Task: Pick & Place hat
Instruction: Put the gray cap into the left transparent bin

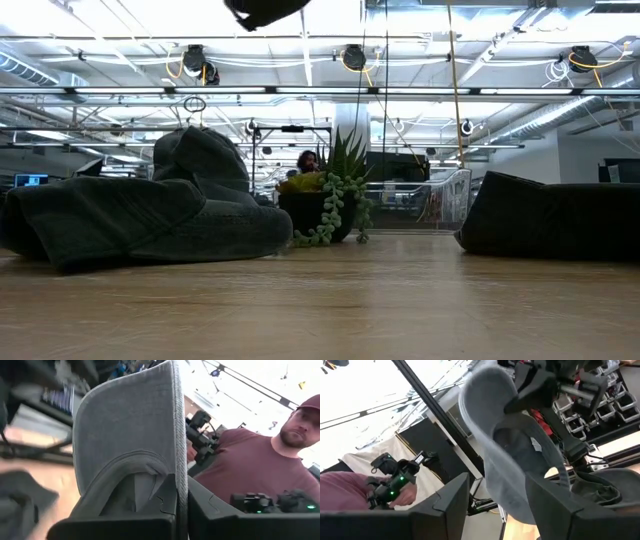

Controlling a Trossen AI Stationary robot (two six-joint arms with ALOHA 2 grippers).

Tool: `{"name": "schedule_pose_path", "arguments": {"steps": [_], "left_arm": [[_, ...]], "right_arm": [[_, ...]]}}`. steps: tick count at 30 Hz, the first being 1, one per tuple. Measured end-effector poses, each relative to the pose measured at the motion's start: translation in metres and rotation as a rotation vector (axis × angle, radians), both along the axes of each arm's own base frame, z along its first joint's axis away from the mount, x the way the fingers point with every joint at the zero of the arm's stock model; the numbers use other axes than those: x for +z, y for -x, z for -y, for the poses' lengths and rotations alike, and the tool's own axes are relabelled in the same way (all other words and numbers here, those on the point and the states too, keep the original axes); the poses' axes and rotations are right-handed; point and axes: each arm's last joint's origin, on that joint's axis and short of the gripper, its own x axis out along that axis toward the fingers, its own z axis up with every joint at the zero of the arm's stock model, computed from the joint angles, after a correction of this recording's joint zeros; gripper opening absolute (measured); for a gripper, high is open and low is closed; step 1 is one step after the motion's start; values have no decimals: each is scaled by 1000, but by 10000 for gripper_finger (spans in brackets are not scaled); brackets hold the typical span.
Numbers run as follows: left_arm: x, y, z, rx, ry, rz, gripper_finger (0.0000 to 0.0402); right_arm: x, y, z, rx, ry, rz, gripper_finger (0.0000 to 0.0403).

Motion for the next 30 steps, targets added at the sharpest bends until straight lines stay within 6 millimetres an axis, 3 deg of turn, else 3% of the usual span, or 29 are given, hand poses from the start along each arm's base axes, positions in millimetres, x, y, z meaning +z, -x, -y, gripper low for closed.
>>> {"name": "schedule_pose_path", "arguments": {"steps": [8, 13, 21, 30], "left_arm": [[-19, -5, 4, -1, 66, -177, 9], [-31, -17, 2, 5, 106, -248, 9], [-46, -36, -1, 36, 117, -290, 8], [-51, -41, -6, 77, 117, -295, 8]], "right_arm": [[0, 0, 3, -24, 67, 24, 185], [-8, -10, 6, -23, 65, -10, 185], [-17, -22, 2, 32, 60, -41, 185], [-27, -35, -9, 88, 49, -87, 184]]}}
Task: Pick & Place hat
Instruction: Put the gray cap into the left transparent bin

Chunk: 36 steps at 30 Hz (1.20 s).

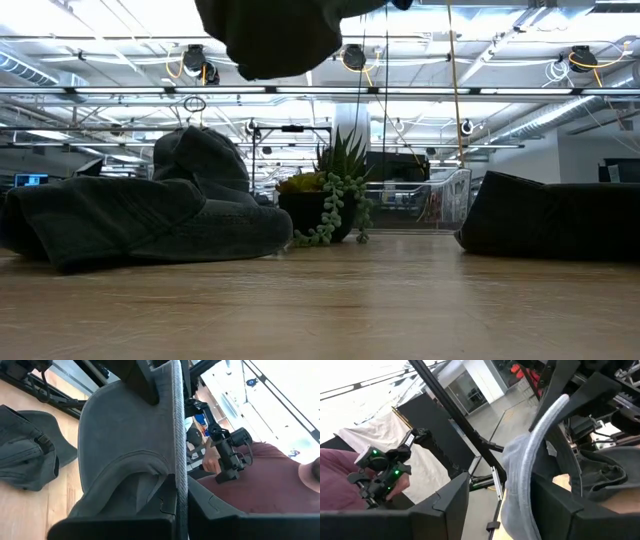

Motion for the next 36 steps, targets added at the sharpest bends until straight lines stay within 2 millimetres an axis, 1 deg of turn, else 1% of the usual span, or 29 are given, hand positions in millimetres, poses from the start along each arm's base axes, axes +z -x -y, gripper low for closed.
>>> {"name": "schedule_pose_path", "arguments": {"steps": [2, 4, 6, 9, 10, 11, 15, 17, 19, 22, 24, 29, 33, 36], "left_arm": [[0, 0, 0, 4, -1, -1, 8], [0, 0, 1, 4, 1, -3, 8], [0, -1, 2, 8, 1, -7, 8], [0, -1, 2, 10, -5, 1, 8], [0, -1, 2, 10, -6, 0, 8], [0, -1, 2, 11, -6, -1, 8], [1, -1, 2, 9, -29, 24, 13], [3, -1, 0, 10, -45, 60, 32], [8, -1, -2, 22, -71, 119, 60], [18, 3, -8, 44, -101, 202, 97], [24, 6, -14, 65, -122, 249, 117], [36, 17, -29, 182, -184, 338, 144], [48, 29, -35, 299, -300, 440, 148], [54, 35, -36, 393, -385, 489, 148]], "right_arm": [[-3, -3, 1, 0, -2, -12, 177], [-5, -5, 1, -1, -5, -23, 158], [-5, -5, 1, -3, 3, -22, 123], [-4, -4, 1, -8, 25, -4, 41], [-4, -4, 1, -9, 28, -5, 22], [-5, -4, 1, -9, 26, -8, 14], [-4, -4, 1, -8, -18, -26, 6], [-2, -3, 1, -8, -36, -27, 5], [2, 3, 0, -13, -37, -12, 3], [10, 18, -3, -1, -12, 11, 2], [14, 30, -4, -35, 16, 5, 2], [19, 64, -2, -238, 67, -55, 1], [25, 89, 0, -440, 68, -60, 1], [31, 104, 3, -597, 103, -30, 1]]}}
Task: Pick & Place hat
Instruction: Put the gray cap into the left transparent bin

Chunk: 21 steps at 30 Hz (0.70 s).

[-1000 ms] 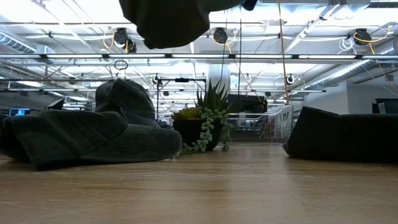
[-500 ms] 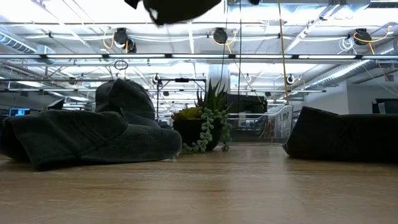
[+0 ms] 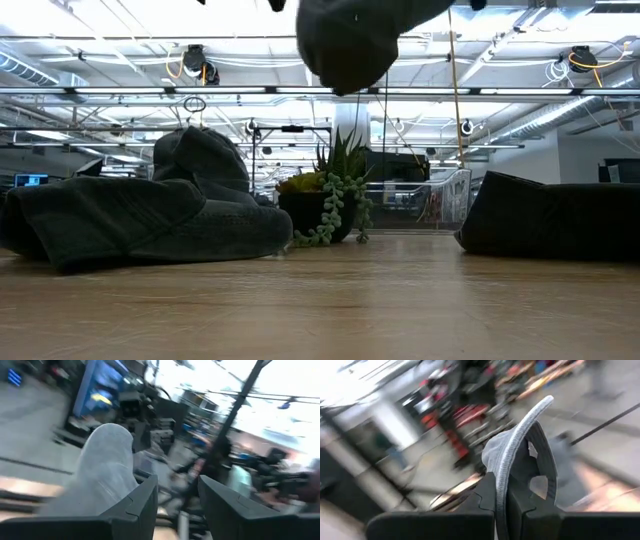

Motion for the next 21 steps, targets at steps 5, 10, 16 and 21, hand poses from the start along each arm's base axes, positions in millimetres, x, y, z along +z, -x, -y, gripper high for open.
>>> {"name": "schedule_pose_path", "arguments": {"steps": [5, 10, 16, 21], "left_arm": [[9, 8, -1, 213, -46, 53, 149], [4, 7, -6, 472, 34, 1, 149], [-2, 5, -3, 510, 78, -63, 149], [-4, 0, 5, 517, 90, -79, 150]], "right_arm": [[10, 14, 4, -171, 136, 53, 1], [18, 13, 9, -223, 246, 114, 0], [23, 8, 15, -263, 326, 154, 0], [21, 2, 21, -276, 327, 136, 0]]}}
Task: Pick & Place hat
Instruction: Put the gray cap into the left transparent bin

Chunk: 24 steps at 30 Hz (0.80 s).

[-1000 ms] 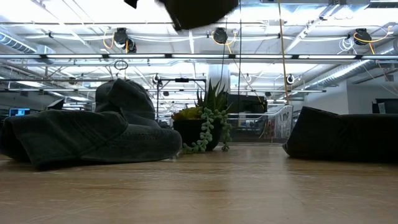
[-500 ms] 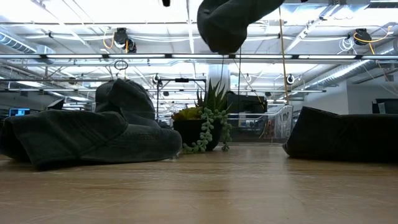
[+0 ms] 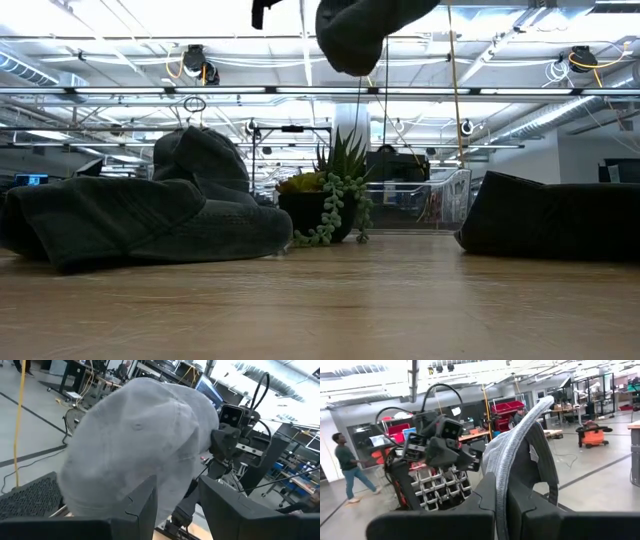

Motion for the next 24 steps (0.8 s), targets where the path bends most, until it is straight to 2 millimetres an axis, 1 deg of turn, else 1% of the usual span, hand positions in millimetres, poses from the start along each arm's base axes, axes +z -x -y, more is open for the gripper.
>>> {"name": "schedule_pose_path", "arguments": {"steps": [2, 7, 11, 13, 17, 20, 24], "left_arm": [[-1, -2, 4, 17, 6, -9, 150], [-13, -8, 10, 97, 46, -110, 150], [-18, -8, 13, 235, 96, -147, 150], [-18, -9, 15, 269, 95, -148, 150], [-16, -18, 19, 216, 83, -97, 150], [-21, -26, 19, 167, 86, -96, 150], [-31, -37, 20, 142, 132, -118, 150]], "right_arm": [[0, -4, 1, 4, 3, 7, 0], [-1, -9, 3, 33, -4, 15, 0], [0, -9, 2, 53, -4, 17, 0], [0, -9, 2, 57, -6, 18, 0], [0, -9, 2, 59, -6, 17, 0], [-1, -10, 2, 60, -7, 15, 0], [-1, -10, 2, 61, -7, 15, 0]]}}
